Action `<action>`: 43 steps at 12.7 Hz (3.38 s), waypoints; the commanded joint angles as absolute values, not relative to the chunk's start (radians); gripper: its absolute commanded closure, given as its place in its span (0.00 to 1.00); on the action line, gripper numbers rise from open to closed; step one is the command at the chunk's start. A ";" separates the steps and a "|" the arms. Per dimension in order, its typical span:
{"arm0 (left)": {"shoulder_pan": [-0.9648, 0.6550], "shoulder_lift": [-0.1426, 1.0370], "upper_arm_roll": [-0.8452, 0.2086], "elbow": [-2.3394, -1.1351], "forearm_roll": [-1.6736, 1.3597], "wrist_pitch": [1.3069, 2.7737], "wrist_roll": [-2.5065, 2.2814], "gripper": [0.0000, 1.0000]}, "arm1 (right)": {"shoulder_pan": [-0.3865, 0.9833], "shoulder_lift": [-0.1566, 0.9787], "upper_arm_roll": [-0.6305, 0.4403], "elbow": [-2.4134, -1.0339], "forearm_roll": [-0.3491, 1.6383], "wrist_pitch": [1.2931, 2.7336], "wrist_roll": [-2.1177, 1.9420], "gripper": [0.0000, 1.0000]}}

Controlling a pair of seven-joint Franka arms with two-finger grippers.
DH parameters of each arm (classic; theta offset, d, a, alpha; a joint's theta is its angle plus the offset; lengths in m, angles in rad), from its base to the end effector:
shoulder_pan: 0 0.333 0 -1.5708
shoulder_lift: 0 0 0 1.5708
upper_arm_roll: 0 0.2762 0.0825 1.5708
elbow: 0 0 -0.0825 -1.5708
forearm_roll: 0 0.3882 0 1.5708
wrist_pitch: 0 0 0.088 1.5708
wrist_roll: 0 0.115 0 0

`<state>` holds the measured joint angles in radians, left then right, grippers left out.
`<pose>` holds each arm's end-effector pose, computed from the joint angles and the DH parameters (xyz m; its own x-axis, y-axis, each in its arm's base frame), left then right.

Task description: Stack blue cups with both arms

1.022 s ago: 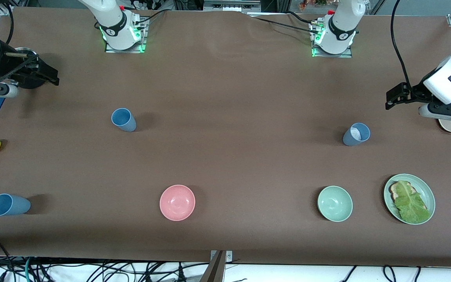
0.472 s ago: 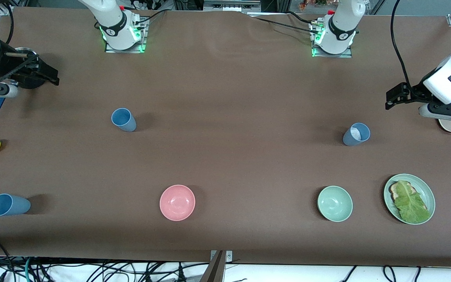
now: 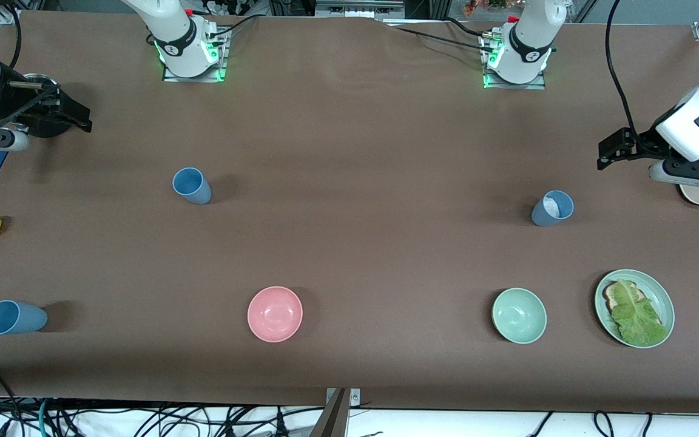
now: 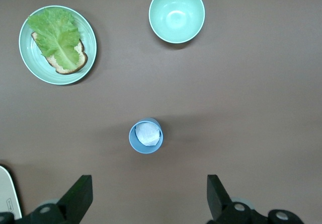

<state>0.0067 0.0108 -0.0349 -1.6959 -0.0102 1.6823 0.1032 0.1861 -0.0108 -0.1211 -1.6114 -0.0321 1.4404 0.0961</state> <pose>0.5662 -0.0170 0.5203 0.9913 -0.1299 -0.0232 -0.1296 -0.9915 0.0129 0.5377 0.0307 0.5534 0.9871 -0.0358 -0.1558 -0.0290 -0.9985 0.0459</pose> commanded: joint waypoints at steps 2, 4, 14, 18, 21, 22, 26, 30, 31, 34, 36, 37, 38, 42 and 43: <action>0.006 0.023 -0.037 -1.669 -0.012 1.667 0.117 0.00 | 0.179 -0.003 -0.115 -1.586 -0.020 1.417 0.084 0.00; 0.006 0.018 -0.037 -1.671 -0.012 1.658 0.114 0.00 | 0.178 -0.003 -0.115 -1.586 -0.020 1.417 0.084 0.00; 0.000 0.023 -0.037 -1.669 -0.009 1.663 0.109 0.00 | 0.178 -0.003 -0.115 -1.586 -0.020 1.417 0.084 0.00; 0.006 0.023 -0.037 -1.671 -0.012 1.657 0.110 0.00 | 0.178 -0.003 -0.115 -1.586 -0.018 1.417 0.084 0.00; 0.018 0.073 -0.029 -1.669 -0.012 1.666 0.112 0.00 | 0.179 -0.003 -0.115 -1.586 -0.020 1.417 0.084 0.00; 0.021 0.092 -0.028 -1.669 -0.006 1.666 0.120 0.00 | 0.178 -0.003 -0.115 -1.586 -0.018 1.417 0.084 0.00; 0.066 0.216 -0.026 -1.687 0.043 1.728 0.123 0.00 | 0.178 -0.003 -0.115 -1.586 -0.018 1.417 0.084 0.00; 0.141 0.221 -0.031 -1.885 0.063 1.954 0.150 0.00 | 0.179 -0.003 -0.115 -1.586 -0.018 1.417 0.084 0.00; 0.146 0.221 -0.032 -1.929 0.063 1.979 0.149 0.00 | 0.179 -0.003 -0.115 -1.586 -0.018 1.417 0.084 0.00; 0.155 0.265 -0.035 -2.041 0.058 2.148 0.152 0.00 | 0.179 -0.003 -0.115 -1.586 -0.018 1.417 0.084 0.00; 0.161 0.256 -0.040 -2.092 0.051 2.160 0.161 0.08 | 0.179 -0.003 -0.115 -1.586 -0.020 1.417 0.084 0.00; 0.160 0.262 -0.040 -2.106 0.051 2.163 0.163 0.08 | 0.178 -0.003 -0.115 -1.586 -0.020 1.417 0.084 0.00; 0.158 0.267 -0.040 -2.114 0.051 2.164 0.163 0.19 | 0.179 -0.003 -0.115 -1.586 -0.018 1.417 0.084 0.00; 0.127 0.357 -0.055 -2.089 0.051 2.160 0.150 0.97 | 0.179 -0.003 -0.115 -1.586 -0.018 1.416 0.084 0.00; 0.109 0.360 -0.064 -2.088 0.052 2.157 0.123 1.00 | 0.179 -0.005 -0.115 -1.588 -0.020 1.416 0.084 0.00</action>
<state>0.1334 0.3335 -0.0559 -2.1073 0.0423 2.1561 0.1427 0.1862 -0.0107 -0.1201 -1.6114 -0.0315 1.4384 0.0960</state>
